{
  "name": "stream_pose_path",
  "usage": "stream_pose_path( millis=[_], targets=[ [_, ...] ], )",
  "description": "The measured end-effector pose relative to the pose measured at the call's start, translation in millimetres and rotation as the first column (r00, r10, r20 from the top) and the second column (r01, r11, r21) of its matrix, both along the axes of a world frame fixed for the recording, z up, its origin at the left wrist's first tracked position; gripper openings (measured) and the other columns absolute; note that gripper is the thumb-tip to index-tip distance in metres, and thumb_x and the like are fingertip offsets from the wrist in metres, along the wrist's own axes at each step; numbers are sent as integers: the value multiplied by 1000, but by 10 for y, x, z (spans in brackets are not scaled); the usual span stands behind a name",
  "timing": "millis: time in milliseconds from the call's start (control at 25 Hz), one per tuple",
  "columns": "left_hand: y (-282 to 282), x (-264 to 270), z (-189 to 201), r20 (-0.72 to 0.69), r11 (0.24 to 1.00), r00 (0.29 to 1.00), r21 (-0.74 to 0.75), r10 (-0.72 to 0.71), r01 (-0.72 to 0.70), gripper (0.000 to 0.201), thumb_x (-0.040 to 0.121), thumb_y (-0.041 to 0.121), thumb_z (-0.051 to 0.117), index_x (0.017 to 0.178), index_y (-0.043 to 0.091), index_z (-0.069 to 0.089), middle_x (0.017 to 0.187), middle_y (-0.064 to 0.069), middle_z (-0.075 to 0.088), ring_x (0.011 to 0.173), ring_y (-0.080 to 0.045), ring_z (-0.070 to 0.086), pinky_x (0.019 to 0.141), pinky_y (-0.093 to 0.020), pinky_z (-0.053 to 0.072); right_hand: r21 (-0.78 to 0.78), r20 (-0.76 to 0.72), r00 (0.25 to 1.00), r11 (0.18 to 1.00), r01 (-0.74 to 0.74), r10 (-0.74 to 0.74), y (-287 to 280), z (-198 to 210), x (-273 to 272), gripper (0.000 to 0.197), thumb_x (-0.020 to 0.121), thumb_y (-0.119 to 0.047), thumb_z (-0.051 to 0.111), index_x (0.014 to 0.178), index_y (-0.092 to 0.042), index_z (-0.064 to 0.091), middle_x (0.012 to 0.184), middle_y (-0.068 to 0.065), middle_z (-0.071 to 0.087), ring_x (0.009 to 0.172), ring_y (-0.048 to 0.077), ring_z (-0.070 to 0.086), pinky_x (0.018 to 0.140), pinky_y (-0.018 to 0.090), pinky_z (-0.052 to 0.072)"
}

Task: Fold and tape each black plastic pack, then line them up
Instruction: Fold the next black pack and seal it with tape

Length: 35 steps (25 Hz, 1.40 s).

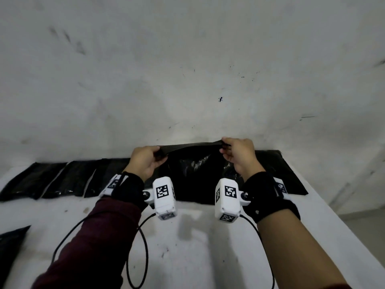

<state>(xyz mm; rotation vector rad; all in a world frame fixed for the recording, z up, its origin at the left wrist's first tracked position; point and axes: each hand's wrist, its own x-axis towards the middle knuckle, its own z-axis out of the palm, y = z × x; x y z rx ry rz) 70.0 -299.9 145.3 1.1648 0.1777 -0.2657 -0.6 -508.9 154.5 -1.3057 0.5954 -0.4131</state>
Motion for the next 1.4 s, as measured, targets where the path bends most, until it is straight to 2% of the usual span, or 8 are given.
stream_pose_path(
  millis=[120, 360, 800, 1040, 1160, 1240, 1320, 1400],
  targets=[
    [87, -138, -28, 80, 1000, 997, -22, 23, -21, 17, 95, -4, 40, 86, 4, 53, 84, -10, 55, 78, -20, 56, 75, -37, 49, 36, 66, 998, 999, -19, 16, 73, -4, -90, 17, 88, -11, 62, 72, -12, 58, 67, 2, 59, 51, 10, 56, 50, 20, 42],
    [363, -799, -860, -7, 984, 1000, 181, 5, -4, 30, 96, -4, 36, 118, 3, 53, 84, -9, 58, 75, -19, 54, 55, -26, 52, 57, -175, 974, 989, -138, 146, 221, -876, -672, 11, 85, -4, 63, 78, -11, 56, 64, 5, 53, 41, 8, 50, 42, 16, 32],
    [716, -1692, -1736, -263, 925, 964, 376, 42, 62, 12, 87, -11, 52, 99, -10, 55, 77, -21, 59, 48, -16, 64, 45, -21, 54, 175, -421, 851, 949, -262, 312, 342, -1796, -1593, 9, 88, -7, 62, 82, 0, 59, 69, 16, 62, 53, 22, 60, 50, 27, 50],
    [666, -1855, -1687, -356, 890, 934, 422, -12, 172, 20, 91, -9, 45, 74, -1, 50, 65, -12, 53, 37, -13, 54, 37, -17, 45, -283, -568, 802, 872, -400, 183, 348, -1877, -1723, 22, 80, -5, 69, 60, 3, 63, 57, 14, 61, 50, 21, 54, 55, 28, 50],
    [763, -1840, -1629, -379, 752, 920, 579, -96, 316, 22, 83, -11, 55, 65, 0, 51, 53, -9, 50, 41, -15, 51, 46, -20, 46, -403, -701, 701, 740, -538, 128, 363, -1789, -1726, 27, 77, -14, 70, 58, -1, 58, 56, 8, 58, 57, 23, 53, 52, 28, 45],
    [824, -1802, -1566, -274, 453, 952, 838, -133, 305, 14, 79, 6, 59, 67, 0, 58, 62, -12, 58, 58, -22, 57, 60, -28, 49, -515, -700, 713, 678, -525, 20, 399, -1715, -1719, 19, 80, -16, 66, 69, -4, 56, 69, 9, 59, 69, 27, 54, 55, 27, 39],
    [780, -1791, -1531, 47, 232, 976, 973, -212, 4, 24, 81, 16, 55, 89, -5, 65, 86, -20, 65, 84, -31, 59, 75, -31, 45, -725, -483, 874, 587, -361, -59, 520, -1674, -1707, 18, 88, -15, 55, 96, -1, 61, 93, 17, 62, 89, 33, 56, 75, 33, 43],
    [625, -1828, -1562, 333, 228, 848, 939, -413, -258, 37, 89, 19, 46, 110, -7, 62, 109, -23, 63, 105, -38, 57, 91, -37, 43, -831, -261, 962, 490, -263, 74, 766, -1685, -1659, 39, 96, -22, 36, 120, 3, 56, 117, 20, 59, 114, 38, 50, 98, 39, 38]
  ],
)
